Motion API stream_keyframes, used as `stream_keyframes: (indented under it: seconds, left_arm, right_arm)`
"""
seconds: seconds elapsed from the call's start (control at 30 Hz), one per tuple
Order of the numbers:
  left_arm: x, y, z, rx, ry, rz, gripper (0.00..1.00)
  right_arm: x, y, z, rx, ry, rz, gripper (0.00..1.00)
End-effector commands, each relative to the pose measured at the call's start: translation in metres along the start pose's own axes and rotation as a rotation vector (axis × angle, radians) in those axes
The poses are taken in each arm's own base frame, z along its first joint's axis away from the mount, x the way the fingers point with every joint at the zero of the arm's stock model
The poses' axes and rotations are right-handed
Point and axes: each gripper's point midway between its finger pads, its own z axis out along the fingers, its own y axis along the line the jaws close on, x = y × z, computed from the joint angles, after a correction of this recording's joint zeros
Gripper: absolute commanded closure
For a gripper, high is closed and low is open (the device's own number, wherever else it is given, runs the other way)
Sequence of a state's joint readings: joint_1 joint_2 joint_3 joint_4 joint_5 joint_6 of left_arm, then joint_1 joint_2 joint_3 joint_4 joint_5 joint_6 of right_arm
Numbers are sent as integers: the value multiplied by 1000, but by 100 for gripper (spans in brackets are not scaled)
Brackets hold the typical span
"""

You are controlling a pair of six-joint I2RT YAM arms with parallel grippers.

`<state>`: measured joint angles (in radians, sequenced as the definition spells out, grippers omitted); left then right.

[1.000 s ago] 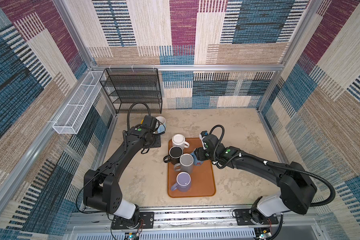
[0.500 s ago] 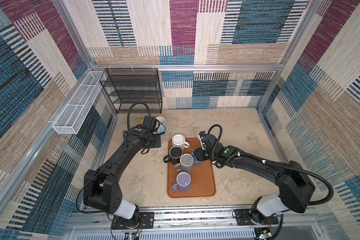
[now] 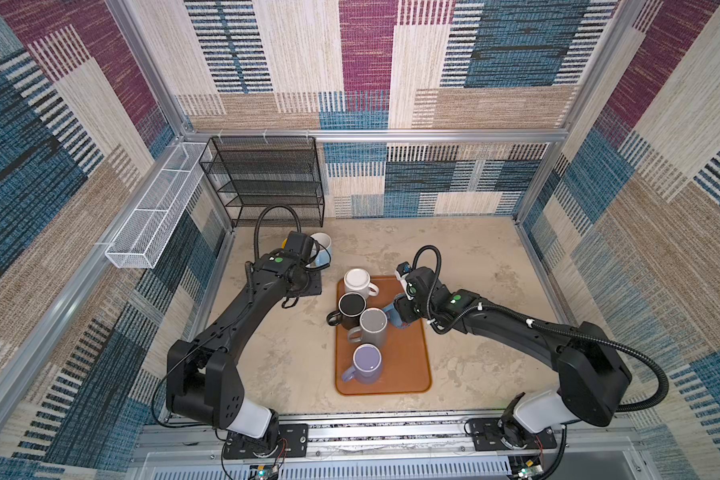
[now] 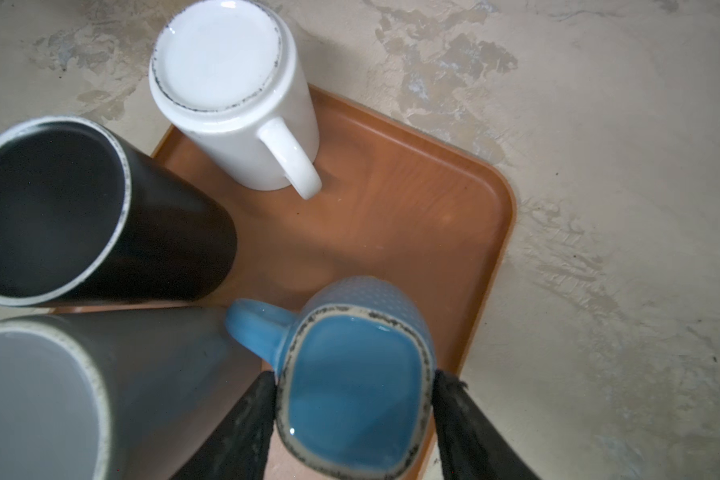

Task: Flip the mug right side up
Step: 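Move the right gripper over the blue patterned mug while the left gripper draws back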

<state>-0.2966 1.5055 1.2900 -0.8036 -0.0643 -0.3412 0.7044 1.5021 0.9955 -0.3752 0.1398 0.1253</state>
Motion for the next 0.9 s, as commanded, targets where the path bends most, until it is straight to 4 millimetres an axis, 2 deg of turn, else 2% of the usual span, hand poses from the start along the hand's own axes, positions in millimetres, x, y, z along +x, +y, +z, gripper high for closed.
stream_keyframes:
  seconds: [0.0, 0.13, 0.2, 0.3, 0.37, 0.6, 0.87]
  left_arm:
    - [-1, -1, -2, 9, -9, -14, 50]
    - [-2, -3, -4, 15, -13, -16, 50]
    - [-3, -3, -5, 20, -16, -17, 50]
    - [-2, -3, -5, 18, -13, -14, 50]
    - [-2, -2, -5, 16, -13, -14, 50]
    - [-3, -2, -6, 11, -16, -10, 50]
    - [-3, -2, -5, 11, -13, -8, 51]
  right_arm:
    - [1, -13, -6, 52, 28, -71, 39]
    - [-17, -15, -12, 68, 7, -81, 38]
    - [-22, -13, -11, 63, 9, -80, 25]
    - [-26, -11, -6, 63, 19, -78, 24]
    - [-28, -11, -2, 67, 29, -78, 13]
    - [-33, -14, 12, 119, 60, -80, 12]
    - [-23, -8, 23, 149, 121, -130, 11]
